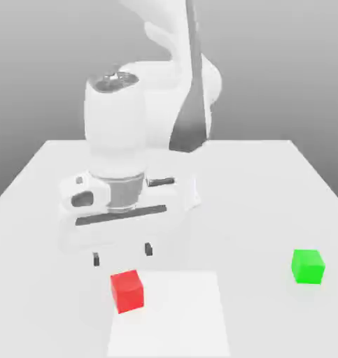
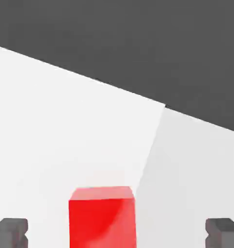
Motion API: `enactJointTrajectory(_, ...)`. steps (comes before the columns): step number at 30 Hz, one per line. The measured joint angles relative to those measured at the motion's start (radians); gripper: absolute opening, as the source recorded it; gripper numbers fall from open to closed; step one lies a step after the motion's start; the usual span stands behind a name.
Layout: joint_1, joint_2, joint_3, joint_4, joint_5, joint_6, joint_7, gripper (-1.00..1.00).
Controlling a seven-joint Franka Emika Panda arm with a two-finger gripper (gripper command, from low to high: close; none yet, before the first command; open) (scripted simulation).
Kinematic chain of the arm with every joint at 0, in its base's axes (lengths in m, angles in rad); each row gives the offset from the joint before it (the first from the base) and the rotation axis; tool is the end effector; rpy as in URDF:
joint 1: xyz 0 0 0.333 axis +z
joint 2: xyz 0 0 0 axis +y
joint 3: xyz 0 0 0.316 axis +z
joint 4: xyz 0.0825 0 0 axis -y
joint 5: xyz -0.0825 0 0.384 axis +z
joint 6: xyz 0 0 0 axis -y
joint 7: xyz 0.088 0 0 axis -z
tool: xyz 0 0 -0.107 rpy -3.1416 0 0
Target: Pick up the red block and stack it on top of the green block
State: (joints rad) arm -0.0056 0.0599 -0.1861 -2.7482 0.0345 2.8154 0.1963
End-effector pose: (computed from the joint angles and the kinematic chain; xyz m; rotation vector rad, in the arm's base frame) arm 0.3860 -0.0780 0.2017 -3.0723 0.6553 -0.0134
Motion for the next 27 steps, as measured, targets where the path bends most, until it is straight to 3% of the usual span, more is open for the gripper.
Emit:
enactJointTrajectory(4, -0.048, 0.146, 0.067, 0.016, 0.082, 0.12, -0.066, 0.0)
enactJointTrajectory(5, -0.068, 0.18, 0.089, 0.021, 0.093, 0.149, -0.074, -1.0)
enactJointTrajectory(12, -0.073, 0.188, 0.095, 0.022, 0.095, 0.155, -0.076, -1.0)
enactJointTrajectory(18, -0.065, -0.004, 0.061, -0.007, -0.011, -0.006, 0.001, -1.0)
enactJointTrajectory(27, 0.305, -0.07, 0.266, 0.035, -0.02, -0.113, -0.307, -1.0)
